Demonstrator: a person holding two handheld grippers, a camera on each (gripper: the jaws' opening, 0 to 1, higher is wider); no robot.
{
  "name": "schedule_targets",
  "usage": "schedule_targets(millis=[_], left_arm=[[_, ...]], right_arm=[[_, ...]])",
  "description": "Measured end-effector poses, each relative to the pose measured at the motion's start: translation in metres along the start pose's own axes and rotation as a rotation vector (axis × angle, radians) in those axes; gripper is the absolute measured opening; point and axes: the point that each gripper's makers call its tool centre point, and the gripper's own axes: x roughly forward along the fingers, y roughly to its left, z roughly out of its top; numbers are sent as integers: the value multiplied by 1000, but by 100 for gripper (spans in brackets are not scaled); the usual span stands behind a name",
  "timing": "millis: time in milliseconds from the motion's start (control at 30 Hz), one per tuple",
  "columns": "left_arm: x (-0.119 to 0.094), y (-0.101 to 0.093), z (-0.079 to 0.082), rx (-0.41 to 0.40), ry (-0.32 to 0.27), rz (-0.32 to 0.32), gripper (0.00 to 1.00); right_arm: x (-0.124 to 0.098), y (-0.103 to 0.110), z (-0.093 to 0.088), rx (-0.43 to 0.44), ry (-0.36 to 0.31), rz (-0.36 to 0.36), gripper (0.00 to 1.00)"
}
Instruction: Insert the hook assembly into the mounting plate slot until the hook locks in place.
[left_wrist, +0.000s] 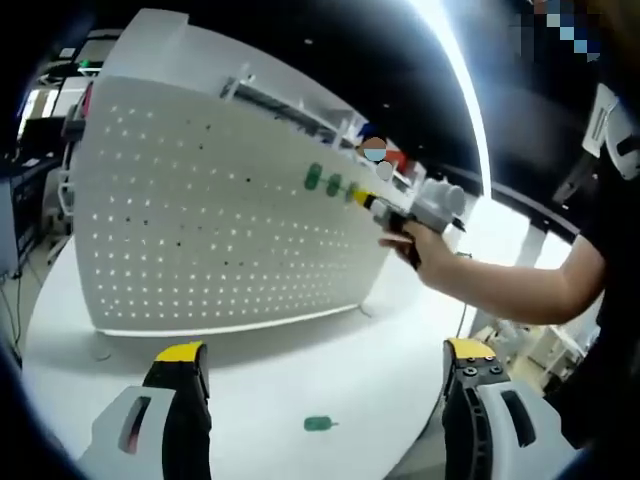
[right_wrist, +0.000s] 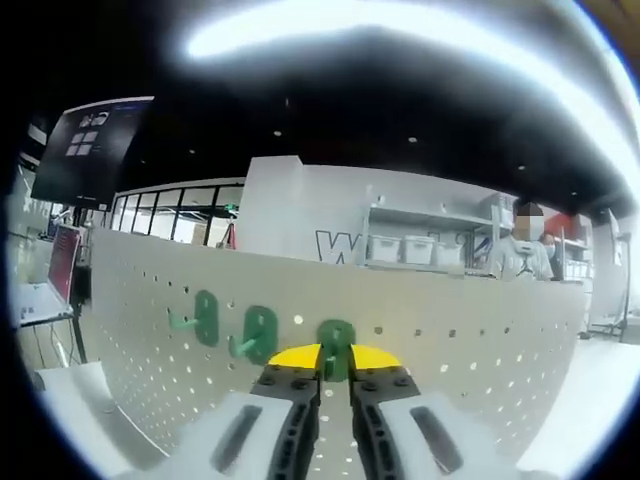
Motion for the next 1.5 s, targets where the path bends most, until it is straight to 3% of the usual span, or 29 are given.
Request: schedule_targets(millis=[367,700,967,1000,1067,1167,1500], left_arm=[[-6,0,-11,-4,36,23,99],[-13,-5,-17,-27,47,21,100],[-18,-8,-21,-11,65,27,100],[-19,-8,-21,-9,68,30,100],[-23,-3,-28,2,106,68,100],[-28,2,-36,65,158,104,100],[-41,1,-44,43,173,130,98]], right_arm=[[-17,-1,40,43,-45,43,11],[-65,-11,66,86,-48,38,11],[-91,-11,59,108,11,74,14],[-95,-10,56,183,24,73,14],[-101,-10,53,233,39,78,15],[-108,-9,51,228,54,82,16],[-136,16,36,243,133,160,18]])
